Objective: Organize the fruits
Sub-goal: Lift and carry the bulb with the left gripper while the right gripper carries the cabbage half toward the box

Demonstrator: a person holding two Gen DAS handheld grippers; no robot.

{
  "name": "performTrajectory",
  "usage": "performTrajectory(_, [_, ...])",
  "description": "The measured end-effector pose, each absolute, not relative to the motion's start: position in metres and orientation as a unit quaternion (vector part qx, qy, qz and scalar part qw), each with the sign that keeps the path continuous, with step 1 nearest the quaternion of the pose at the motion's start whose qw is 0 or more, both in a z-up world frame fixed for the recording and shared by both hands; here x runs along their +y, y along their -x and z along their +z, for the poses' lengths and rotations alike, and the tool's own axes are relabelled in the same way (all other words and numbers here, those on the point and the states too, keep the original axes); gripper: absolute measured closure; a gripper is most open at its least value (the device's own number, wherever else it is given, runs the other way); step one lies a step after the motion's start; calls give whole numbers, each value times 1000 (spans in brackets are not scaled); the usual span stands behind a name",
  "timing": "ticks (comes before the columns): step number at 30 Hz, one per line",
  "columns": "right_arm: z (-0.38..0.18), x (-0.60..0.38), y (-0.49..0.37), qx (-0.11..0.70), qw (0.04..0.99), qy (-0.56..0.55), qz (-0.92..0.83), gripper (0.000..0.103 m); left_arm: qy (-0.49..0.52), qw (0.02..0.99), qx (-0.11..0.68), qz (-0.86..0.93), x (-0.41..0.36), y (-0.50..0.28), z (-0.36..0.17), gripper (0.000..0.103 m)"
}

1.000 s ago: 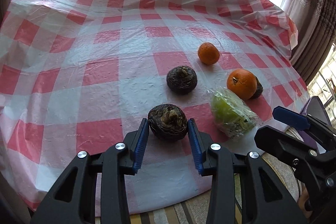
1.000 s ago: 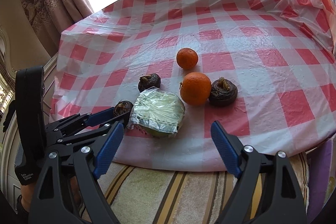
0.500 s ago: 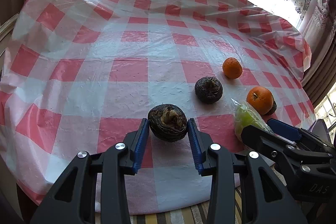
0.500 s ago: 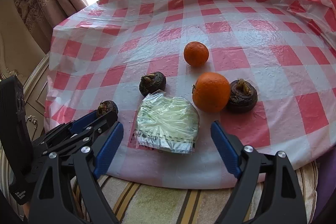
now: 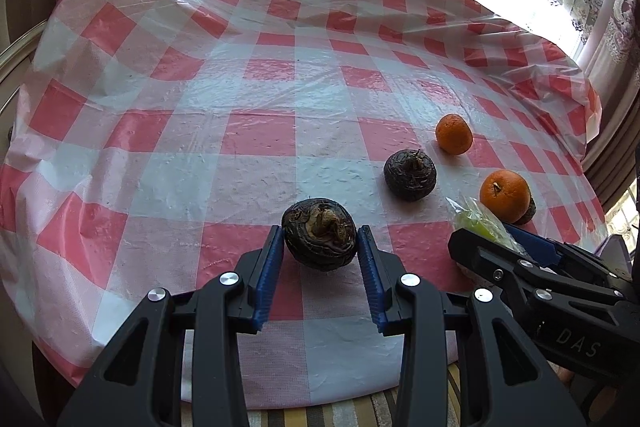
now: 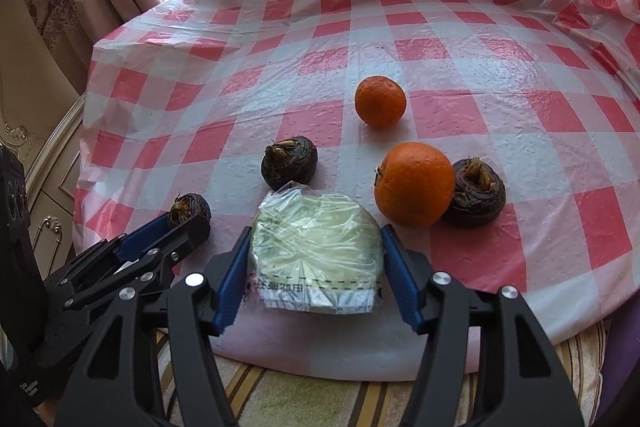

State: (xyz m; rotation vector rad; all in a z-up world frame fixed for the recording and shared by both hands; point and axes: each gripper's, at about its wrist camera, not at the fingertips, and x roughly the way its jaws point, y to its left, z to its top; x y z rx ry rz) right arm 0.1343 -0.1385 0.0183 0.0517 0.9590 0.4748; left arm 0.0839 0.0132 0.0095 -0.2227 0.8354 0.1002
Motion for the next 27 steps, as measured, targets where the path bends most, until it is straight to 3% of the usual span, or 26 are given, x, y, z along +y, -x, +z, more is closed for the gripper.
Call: performTrajectory(27, [25, -162, -105, 429, 875, -23, 222, 41, 78, 917, 389, 52, 1, -78, 22, 67])
